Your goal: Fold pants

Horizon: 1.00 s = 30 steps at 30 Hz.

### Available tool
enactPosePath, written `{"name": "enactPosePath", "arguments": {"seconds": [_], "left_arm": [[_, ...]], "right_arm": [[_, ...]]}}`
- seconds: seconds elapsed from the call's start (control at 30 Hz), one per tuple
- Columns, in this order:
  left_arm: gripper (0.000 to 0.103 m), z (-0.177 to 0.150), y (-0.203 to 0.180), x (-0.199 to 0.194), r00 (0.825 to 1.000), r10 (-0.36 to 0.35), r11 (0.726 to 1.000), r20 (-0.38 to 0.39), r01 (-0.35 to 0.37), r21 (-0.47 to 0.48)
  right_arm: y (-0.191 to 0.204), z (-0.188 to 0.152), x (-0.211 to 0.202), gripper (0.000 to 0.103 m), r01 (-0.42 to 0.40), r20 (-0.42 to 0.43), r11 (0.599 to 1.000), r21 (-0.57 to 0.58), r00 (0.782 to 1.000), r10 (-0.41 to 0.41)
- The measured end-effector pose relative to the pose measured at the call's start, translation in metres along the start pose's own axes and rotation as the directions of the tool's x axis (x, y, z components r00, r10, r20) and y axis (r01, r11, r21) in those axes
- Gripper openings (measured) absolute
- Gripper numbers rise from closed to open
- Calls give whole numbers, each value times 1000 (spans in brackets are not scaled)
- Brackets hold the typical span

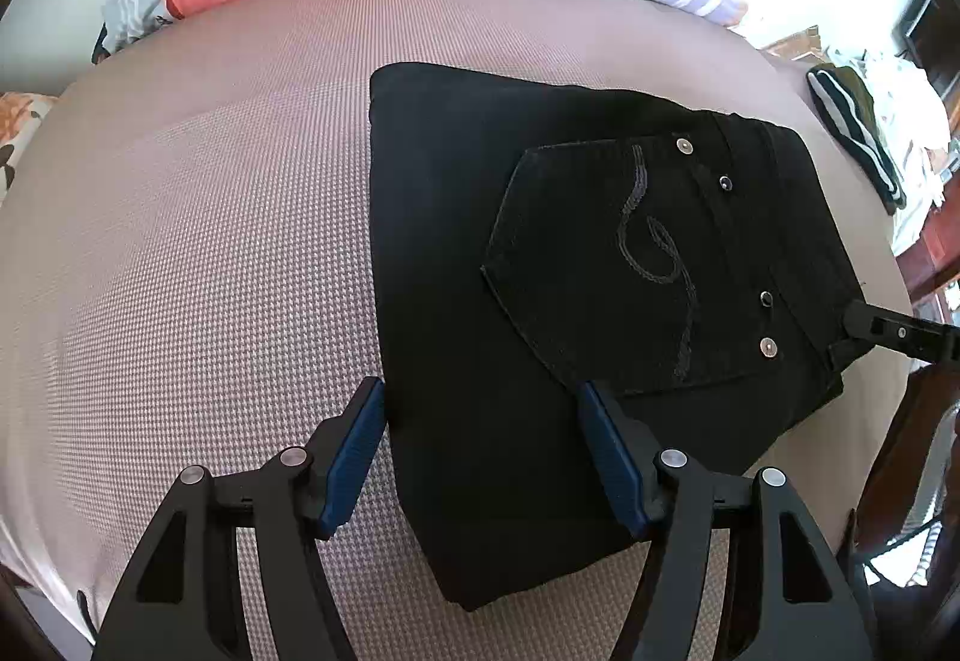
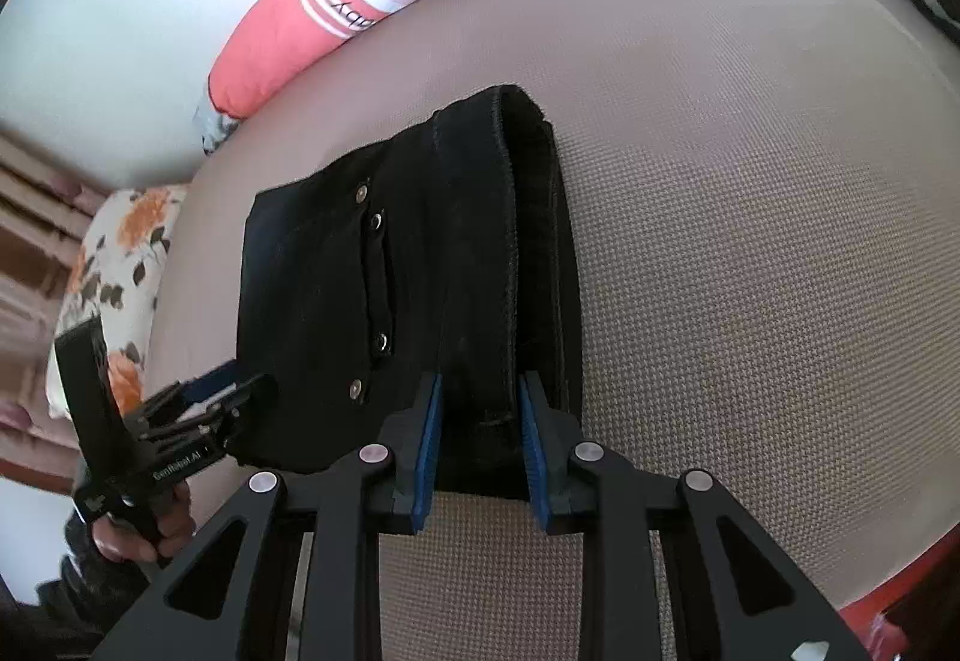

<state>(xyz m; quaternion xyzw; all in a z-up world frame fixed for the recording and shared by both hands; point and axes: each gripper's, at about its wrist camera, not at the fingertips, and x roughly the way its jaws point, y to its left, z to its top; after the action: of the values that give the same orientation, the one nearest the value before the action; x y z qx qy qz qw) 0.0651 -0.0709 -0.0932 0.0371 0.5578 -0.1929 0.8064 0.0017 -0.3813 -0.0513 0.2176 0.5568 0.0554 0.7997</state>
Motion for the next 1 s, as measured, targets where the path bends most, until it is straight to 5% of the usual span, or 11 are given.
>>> {"name": "enactPosePath", "arguments": {"seconds": [0.27, 0.4, 0.67, 1.0], "left_arm": [[67, -1, 0, 1, 1000, -3, 1000, 2, 3, -7], [67, -1, -1, 2, 1000, -8, 1000, 4, 8, -7], [67, -6, 0, 1, 1000, -19, 1000, -12, 19, 3], [68, -10, -2, 9, 999, -22, 1000, -29, 22, 15]], "right_arm": [[-3, -3, 1, 24, -10, 7, 1000, 18, 1000, 10], [-1, -4, -6, 14, 3, 23, 1000, 23, 1000, -3], [9, -13, -26, 10, 41, 59, 999, 1, 997, -41], [-10, -20, -4, 10, 87, -10, 995, 38, 996, -87]]}}
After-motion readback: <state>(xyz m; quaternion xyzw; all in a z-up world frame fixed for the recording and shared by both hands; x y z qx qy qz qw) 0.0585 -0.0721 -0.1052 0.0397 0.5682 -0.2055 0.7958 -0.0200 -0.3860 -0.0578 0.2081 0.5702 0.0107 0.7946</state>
